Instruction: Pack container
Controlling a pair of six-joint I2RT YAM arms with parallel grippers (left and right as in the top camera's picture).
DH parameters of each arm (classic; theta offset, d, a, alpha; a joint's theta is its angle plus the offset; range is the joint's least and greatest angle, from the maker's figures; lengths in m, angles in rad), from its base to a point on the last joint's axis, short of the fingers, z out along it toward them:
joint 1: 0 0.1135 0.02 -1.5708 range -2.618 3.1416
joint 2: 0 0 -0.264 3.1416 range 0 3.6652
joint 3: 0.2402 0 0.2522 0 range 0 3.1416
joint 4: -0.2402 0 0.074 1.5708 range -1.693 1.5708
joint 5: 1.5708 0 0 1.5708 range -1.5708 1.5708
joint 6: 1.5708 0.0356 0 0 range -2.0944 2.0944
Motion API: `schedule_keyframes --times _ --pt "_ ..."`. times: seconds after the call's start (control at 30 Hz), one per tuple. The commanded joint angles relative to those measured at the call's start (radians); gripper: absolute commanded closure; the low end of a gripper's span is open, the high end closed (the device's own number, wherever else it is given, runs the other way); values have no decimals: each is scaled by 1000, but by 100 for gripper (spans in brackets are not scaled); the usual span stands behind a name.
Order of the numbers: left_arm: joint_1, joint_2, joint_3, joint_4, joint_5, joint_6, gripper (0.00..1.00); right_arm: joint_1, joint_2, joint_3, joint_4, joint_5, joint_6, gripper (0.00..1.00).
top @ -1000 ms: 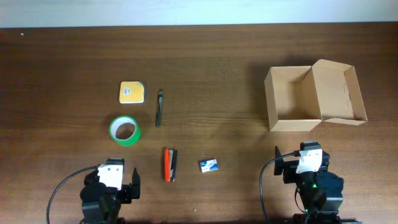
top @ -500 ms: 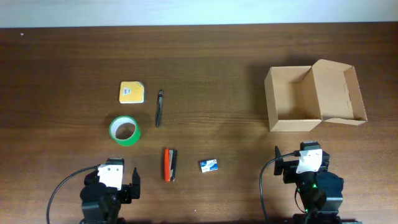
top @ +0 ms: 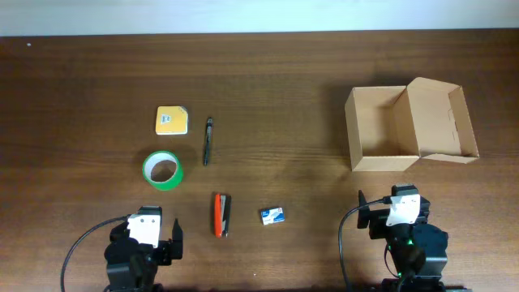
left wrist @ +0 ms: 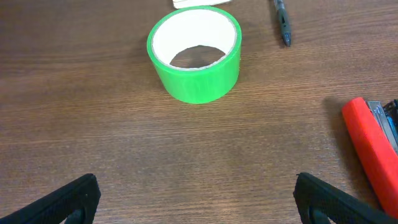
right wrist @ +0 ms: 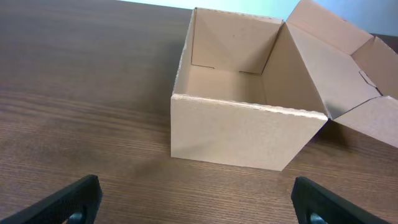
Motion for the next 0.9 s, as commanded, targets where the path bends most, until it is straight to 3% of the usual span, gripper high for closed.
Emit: schedule_keyframes --times 0.0,0.2,0.33,0.87 --pt "6 -10 -7 2 -4 20 0 5 -12 -10 5 11 12 1" --pt "6 -10 -7 2 -4 20 0 5 15 66 8 -30 12 1" --pt "6 -10 -7 2 -4 20 0 5 146 237 -22 -31 14 1" --pt "6 -10 -7 2 -4 20 0 5 1088 1166 -521 -86 69 1"
